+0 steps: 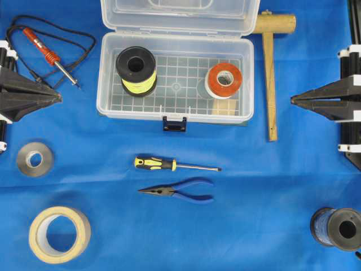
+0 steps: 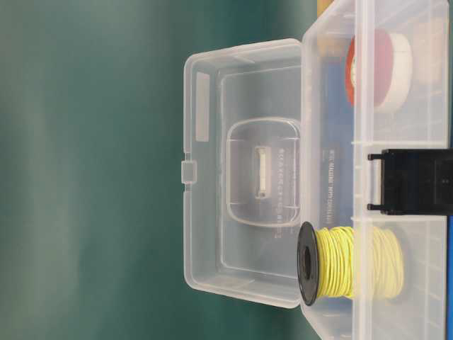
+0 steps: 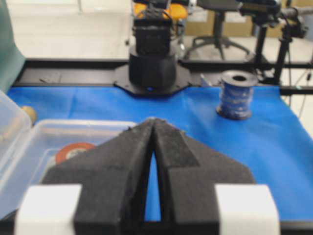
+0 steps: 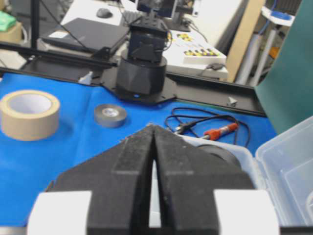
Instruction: Close the tool box with the left arm.
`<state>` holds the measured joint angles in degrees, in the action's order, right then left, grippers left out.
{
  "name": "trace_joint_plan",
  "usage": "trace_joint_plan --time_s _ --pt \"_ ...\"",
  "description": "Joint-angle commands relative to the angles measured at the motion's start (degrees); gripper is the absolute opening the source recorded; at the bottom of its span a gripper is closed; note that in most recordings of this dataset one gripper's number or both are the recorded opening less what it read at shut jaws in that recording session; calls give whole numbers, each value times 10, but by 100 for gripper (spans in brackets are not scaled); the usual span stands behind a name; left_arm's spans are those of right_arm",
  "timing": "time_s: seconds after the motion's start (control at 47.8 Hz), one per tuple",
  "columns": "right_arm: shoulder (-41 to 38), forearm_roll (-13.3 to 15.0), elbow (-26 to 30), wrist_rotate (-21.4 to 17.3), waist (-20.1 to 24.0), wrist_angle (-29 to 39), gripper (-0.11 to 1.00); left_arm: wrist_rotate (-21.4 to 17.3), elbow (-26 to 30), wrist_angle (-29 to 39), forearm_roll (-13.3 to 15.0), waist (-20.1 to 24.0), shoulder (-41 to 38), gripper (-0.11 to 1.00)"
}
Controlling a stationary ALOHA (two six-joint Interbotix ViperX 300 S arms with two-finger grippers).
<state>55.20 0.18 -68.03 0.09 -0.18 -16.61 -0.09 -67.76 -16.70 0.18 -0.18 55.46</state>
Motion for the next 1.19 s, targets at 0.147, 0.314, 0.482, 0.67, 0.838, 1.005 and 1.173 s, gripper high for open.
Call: trace_joint_plan --time_s 0.147,0.314,0.482,0.67,0.838,1.005,1.173 --pt "-10 0 38 -4 -28 26 0 -20 31 1 14 6 -12 0" --pt "-10 -1 39 -5 -45 47 0 -31 75 54 18 55 -24 0" --pt "-11 -1 39 -5 -47 62 0 -37 156 169 15 133 -60 1" --pt "-11 -1 38 -5 -48 79 0 -105 260 272 15 210 -134 7" --pt "-11 -1 38 -5 -47 87 0 -130 328 300 14 258 -217 52" --pt "-14 0 37 -5 -48 93 0 -136 402 336 4 306 -323 89" --pt "-20 -1 36 -5 -47 98 0 -195 489 389 8 340 -417 90"
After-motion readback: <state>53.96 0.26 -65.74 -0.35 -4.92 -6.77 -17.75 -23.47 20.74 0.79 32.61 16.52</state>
